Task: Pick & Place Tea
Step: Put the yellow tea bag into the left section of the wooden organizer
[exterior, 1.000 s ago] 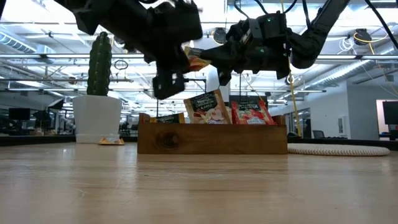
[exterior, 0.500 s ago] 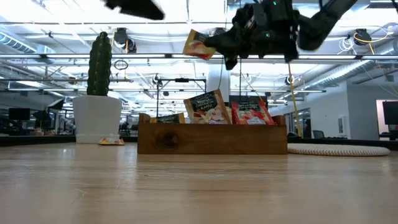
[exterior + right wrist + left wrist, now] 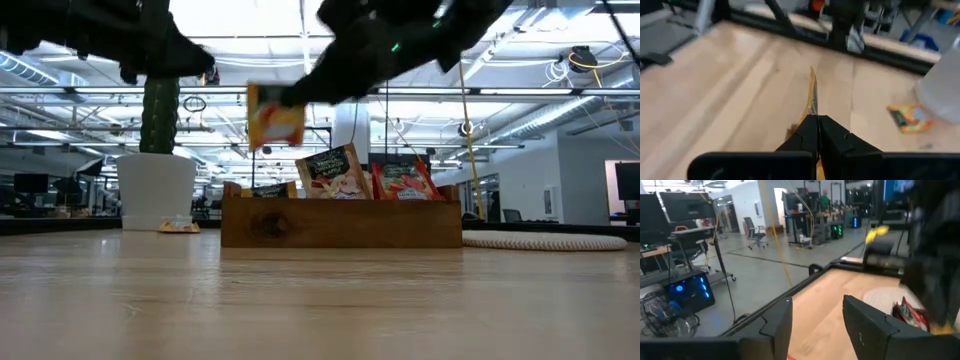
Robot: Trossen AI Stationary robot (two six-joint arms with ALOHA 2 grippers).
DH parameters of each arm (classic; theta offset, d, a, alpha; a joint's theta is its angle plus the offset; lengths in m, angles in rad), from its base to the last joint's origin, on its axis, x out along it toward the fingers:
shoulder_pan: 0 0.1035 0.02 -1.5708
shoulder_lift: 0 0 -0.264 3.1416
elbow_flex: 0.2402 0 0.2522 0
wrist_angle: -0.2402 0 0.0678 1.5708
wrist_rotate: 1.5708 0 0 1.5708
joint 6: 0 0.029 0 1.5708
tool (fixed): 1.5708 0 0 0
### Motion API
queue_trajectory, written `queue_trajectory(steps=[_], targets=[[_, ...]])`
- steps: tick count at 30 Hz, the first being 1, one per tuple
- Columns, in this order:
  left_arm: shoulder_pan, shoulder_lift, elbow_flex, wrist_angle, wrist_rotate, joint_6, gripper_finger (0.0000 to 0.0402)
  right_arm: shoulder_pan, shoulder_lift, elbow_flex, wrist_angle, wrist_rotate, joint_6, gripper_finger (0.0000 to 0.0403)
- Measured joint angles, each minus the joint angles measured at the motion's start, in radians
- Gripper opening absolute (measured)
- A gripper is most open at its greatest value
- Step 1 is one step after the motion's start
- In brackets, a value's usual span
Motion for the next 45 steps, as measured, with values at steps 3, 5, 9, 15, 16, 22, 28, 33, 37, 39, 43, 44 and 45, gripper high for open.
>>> queue_trajectory(steps=[3,5,9,15,16,22,28,33,37,39,43,44,45], targets=[[0.010,0.000,-0.043,0.067,0.001,-0.019,0.0166,-0.004,0.103,0.057,-0.001,0.006,0.004,0.0000],[0.010,0.001,-0.052,0.070,0.000,-0.036,0.0162,-0.010,0.155,0.082,-0.012,0.028,0.004,0.0000],[0.006,0.001,-0.051,0.072,0.002,-0.038,0.0157,-0.016,0.195,0.098,-0.009,0.105,0.003,0.0000],[0.002,0.001,-0.051,0.070,0.002,-0.038,0.0167,-0.016,0.195,0.099,-0.019,0.111,0.074,0.0000],[0.002,0.001,-0.051,0.070,0.002,-0.040,0.0169,-0.016,0.195,0.099,-0.013,0.111,0.096,0.0000],[0.002,0.001,-0.051,0.069,0.002,-0.041,0.0174,0.001,0.195,0.081,-0.001,0.146,0.149,0.0000],[0.002,0.002,-0.051,0.069,0.002,-0.040,0.0162,0.007,0.195,0.045,0.003,0.206,0.166,0.0000],[0.008,0.002,-0.050,0.070,0.002,-0.040,0.0155,0.013,0.195,0.011,0.080,0.204,0.176,0.0000],[0.019,0.002,-0.050,0.070,0.002,-0.040,0.0155,0.012,0.195,0.007,0.106,0.149,0.175,0.0000],[0.024,0.002,-0.050,0.070,0.002,-0.040,0.0158,0.011,0.195,0.006,0.104,0.106,0.176,0.0000],[0.026,0.002,-0.050,0.070,0.002,-0.040,0.0164,0.012,0.195,0.006,0.103,0.103,0.176,0.0000],[0.025,0.002,-0.050,0.070,0.002,-0.040,0.0166,0.012,0.195,0.006,0.103,0.103,0.176,0.0000],[0.025,0.002,-0.050,0.070,0.002,-0.040,0.0168,0.012,0.195,0.006,0.103,0.104,0.176,0.0000]])
